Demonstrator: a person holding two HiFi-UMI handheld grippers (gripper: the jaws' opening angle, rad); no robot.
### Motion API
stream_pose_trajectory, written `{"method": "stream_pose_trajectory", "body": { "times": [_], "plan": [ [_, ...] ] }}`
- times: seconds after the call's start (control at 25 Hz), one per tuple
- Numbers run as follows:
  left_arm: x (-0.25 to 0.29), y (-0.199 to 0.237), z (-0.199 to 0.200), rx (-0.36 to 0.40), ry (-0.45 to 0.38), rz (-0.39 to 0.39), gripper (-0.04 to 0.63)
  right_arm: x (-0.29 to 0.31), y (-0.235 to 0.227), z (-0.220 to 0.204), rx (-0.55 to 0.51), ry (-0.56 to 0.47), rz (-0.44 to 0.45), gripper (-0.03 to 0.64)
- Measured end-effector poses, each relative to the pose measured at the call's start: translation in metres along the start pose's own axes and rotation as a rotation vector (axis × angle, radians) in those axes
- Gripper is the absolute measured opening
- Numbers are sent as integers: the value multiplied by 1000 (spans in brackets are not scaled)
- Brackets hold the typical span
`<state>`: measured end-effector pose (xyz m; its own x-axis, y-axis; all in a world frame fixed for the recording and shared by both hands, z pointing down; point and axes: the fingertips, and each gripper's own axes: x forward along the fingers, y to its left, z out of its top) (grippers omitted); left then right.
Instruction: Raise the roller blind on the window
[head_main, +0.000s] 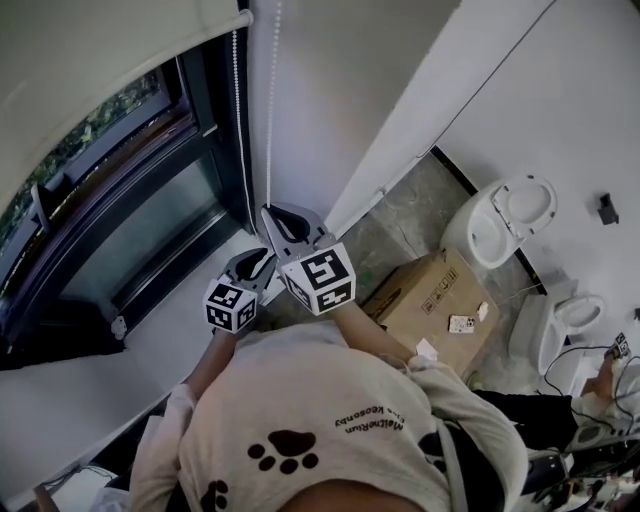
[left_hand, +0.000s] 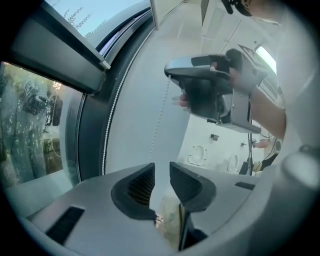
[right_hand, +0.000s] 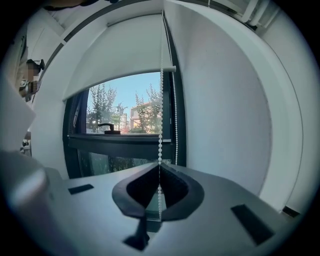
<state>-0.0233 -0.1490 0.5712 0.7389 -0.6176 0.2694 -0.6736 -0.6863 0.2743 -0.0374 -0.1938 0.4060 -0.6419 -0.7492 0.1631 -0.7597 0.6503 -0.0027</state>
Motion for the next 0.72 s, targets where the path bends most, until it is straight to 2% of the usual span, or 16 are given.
{"method": "stream_pose_trajectory", "body": {
  "times": [0.2, 0.36, 0.56, 0.72],
  "plan": [
    [-17, 3, 35, -9, -60, 15, 95, 2, -3, -1, -11, -8, -7, 9],
    [-33, 8, 79, -9, -137, 35, 95, 2, -4, 0, -23, -15, -1, 9],
    [-49, 1, 144, 77, -223, 55, 94, 3, -4, 0, -27, -22, 7, 9],
    [-57, -12, 190, 138, -261, 44, 94, 3, -4, 0, -22, -22, 13, 9]
  ]
}}
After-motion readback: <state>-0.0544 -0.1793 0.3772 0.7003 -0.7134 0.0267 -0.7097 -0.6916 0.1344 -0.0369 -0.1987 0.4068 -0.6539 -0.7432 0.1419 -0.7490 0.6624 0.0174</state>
